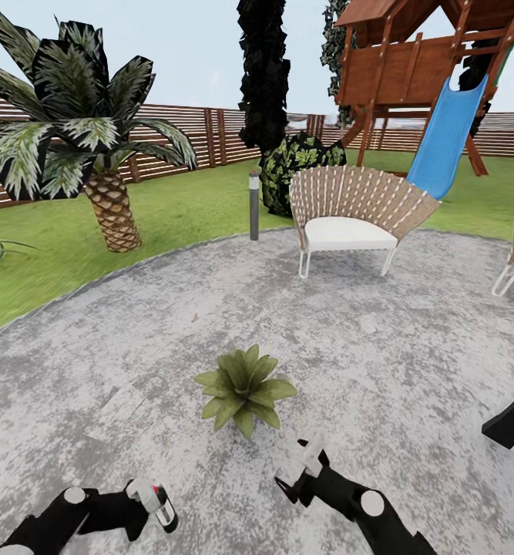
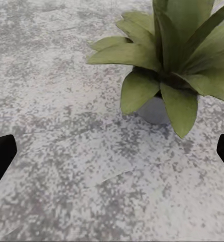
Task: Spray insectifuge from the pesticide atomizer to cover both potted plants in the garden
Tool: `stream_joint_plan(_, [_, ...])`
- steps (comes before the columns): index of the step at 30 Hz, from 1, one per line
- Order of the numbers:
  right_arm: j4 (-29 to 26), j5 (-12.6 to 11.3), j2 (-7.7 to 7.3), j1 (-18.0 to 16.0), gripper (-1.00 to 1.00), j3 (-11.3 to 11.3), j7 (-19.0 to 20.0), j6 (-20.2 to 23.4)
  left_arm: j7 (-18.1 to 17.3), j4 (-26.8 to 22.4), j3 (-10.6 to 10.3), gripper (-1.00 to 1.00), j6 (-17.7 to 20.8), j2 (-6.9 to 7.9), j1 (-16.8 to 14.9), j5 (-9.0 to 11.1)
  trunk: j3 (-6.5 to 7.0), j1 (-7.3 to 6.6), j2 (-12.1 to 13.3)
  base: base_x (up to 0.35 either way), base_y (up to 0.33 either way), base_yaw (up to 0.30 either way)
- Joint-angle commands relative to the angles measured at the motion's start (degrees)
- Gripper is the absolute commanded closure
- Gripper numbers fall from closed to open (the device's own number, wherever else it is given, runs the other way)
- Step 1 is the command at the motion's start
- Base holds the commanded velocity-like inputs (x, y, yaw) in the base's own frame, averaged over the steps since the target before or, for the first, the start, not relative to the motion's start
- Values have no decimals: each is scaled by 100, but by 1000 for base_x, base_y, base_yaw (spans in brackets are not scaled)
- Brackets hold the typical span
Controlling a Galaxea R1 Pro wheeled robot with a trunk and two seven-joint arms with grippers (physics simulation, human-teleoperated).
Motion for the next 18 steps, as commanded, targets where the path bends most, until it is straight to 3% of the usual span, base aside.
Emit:
stream_joint_plan(1, [-53, 67, -2, -4, -100, 5, 83, -4, -66, -1, -13, 100, -20, 1, -45, -86, -6, -1, -2, 0, 0, 0])
stream_joint_plan(4, [-340, 85, 0, -24, -100, 9, 760, 309, -384, -8, -17, 100, 331, -6, -243, -305, -6, -1, -2, 0, 0, 0])
stream_joint_plan(6, [-490, 91, 0, -130, -100, 11, 1163, 560, -619, -15, -14, 100, 505, -58, -389, -683, -6, -1, -2, 0, 0, 0])
stream_joint_plan(11, [-558, 94, 2, -382, -100, 72, 1473, 730, -973, -20, -6, 100, 602, -164, -644, -1288, -6, -1, -2, 0, 0, 0])
stream_joint_plan(12, [-562, 100, 3, -477, 100, 265, 1640, 757, -1065, -20, -11, 100, 604, -242, -713, -1409, -6, -1, -2, 0, 0, 0])
stream_joint_plan(16, [-566, 109, 1, -516, 100, 484, 1757, 764, -1099, -34, -134, 100, 594, -371, -737, -1452, -6, -1, -2, 0, 0, 0])
stream_joint_plan(18, [-570, 117, 0, -524, 100, 656, 1787, 766, -1102, -105, -408, 100, 605, -434, -740, -1457, -6, -1, -2, 0, 0, 0])
